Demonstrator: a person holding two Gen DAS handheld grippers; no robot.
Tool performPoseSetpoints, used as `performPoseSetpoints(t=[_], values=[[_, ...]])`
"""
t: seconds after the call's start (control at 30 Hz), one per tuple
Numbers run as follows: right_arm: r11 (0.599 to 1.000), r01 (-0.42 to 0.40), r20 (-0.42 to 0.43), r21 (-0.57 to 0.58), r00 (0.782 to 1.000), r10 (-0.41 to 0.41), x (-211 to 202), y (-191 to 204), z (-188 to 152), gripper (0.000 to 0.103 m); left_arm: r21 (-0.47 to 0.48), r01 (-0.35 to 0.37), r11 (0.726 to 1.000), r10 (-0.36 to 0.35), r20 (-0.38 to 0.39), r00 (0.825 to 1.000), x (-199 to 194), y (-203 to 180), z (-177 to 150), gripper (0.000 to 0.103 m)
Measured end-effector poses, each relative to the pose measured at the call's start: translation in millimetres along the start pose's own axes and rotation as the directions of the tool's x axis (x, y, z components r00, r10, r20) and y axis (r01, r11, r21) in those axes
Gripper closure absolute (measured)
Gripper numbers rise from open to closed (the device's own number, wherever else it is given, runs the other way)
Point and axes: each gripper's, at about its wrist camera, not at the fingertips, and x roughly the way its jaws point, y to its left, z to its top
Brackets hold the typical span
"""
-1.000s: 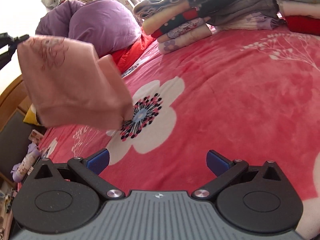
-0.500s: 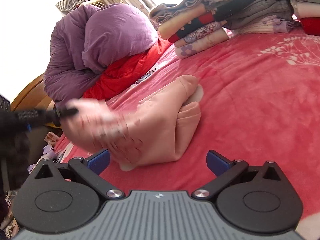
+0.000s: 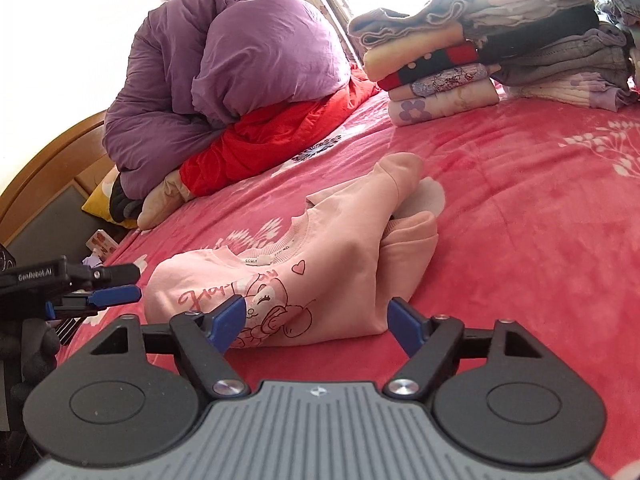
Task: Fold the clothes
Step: 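Grasp the sweatshirt hem with the left tool while the right tool grasps another edge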
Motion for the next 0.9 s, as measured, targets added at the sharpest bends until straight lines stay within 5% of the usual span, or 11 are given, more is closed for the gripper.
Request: performPoseSetpoints(t=[0.17,0.33,0.53,0.8,0.87,0.9], values=[[1.0,0.029,-0.015,0.002,0.999,-0.029,13,-7,30,0.025,-0.127,0.017,0.992,-0.018,-0.011,1.0,16,11,13,0.031],[0.99,0.067,-0.072,-0.125,0.994,-0.076,42,-5,75,0.025,-0.162,0.056,0.985,-0.054,0.015,0.998,34,24,10,0.031],[0.937,0.099,-0.156,-0.334,0.975,-0.159,97,1,115,0.025,-0.124,0.086,0.989,-0.088,-0.013,0.996,51,26,10,0.03],[0.91,0.112,-0.244,-0.399,0.944,-0.223,163,-11,135,0.025,-0.145,0.106,0.984,-0.113,-0.046,0.993,64,39,8,0.03],[0.917,0.089,-0.278,-0.389,0.938,-0.209,170,-14,134,0.029,-0.144,0.116,0.983,-0.123,-0.039,0.992,62,38,10,0.03],[0.914,0.076,-0.296,-0.397,0.933,-0.207,172,-13,132,0.041,-0.144,0.119,0.982,-0.126,-0.037,0.991,61,38,10,0.03]])
